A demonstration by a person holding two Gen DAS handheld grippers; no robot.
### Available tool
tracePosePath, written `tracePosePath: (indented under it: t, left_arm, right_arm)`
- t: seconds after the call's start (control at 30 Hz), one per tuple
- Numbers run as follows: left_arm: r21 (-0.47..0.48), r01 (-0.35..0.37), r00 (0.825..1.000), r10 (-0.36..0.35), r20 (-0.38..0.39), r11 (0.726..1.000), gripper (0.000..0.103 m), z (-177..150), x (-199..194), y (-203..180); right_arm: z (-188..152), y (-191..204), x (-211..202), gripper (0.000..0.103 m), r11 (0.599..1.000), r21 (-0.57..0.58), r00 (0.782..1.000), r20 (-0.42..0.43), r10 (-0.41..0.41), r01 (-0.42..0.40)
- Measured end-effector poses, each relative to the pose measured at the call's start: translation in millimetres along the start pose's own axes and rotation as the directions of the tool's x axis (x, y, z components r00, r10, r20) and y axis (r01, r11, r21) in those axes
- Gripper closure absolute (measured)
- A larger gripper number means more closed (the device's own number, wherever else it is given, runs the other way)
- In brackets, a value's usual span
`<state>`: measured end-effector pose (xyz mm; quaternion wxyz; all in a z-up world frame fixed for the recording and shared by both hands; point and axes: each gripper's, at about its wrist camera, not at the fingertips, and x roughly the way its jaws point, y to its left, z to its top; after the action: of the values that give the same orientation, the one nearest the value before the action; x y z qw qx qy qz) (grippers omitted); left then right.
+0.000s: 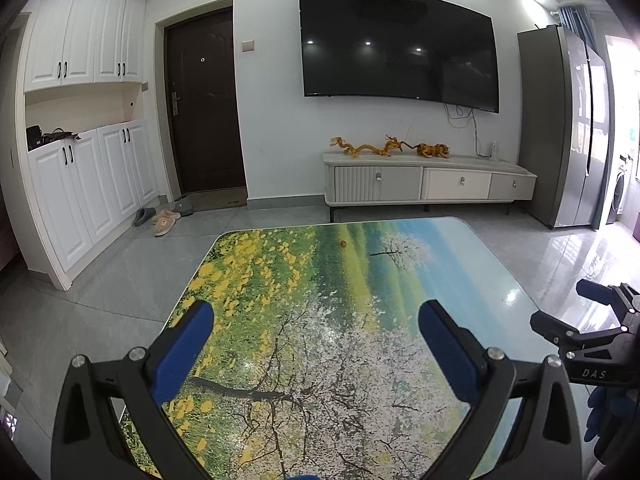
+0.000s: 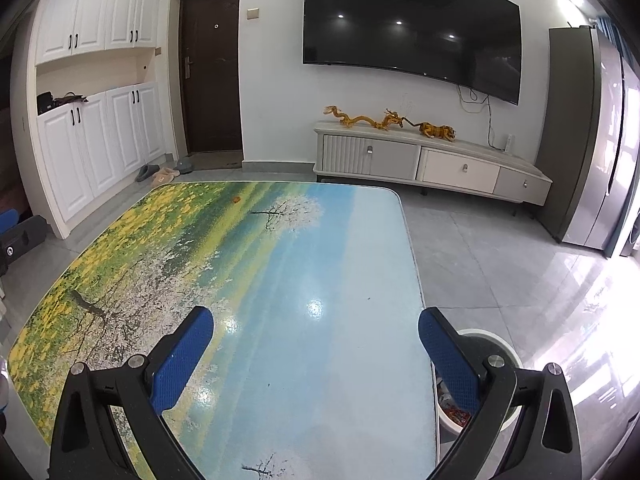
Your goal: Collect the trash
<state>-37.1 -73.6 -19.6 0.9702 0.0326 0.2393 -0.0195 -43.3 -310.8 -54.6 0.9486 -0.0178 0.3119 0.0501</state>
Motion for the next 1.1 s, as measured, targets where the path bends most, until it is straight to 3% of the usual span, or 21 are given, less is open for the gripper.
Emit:
tracePosePath:
  t: [1.1]
  left_arm:
    - [0.013,0.008,1.0,-0.008,0.017,1.0,0.0,-4.8,-12.4,0.1]
  right_arm:
    - [-1.8,29.0,-6.1,0.0,0.999,-0.038,1.0,0.015,0.024,-0.023]
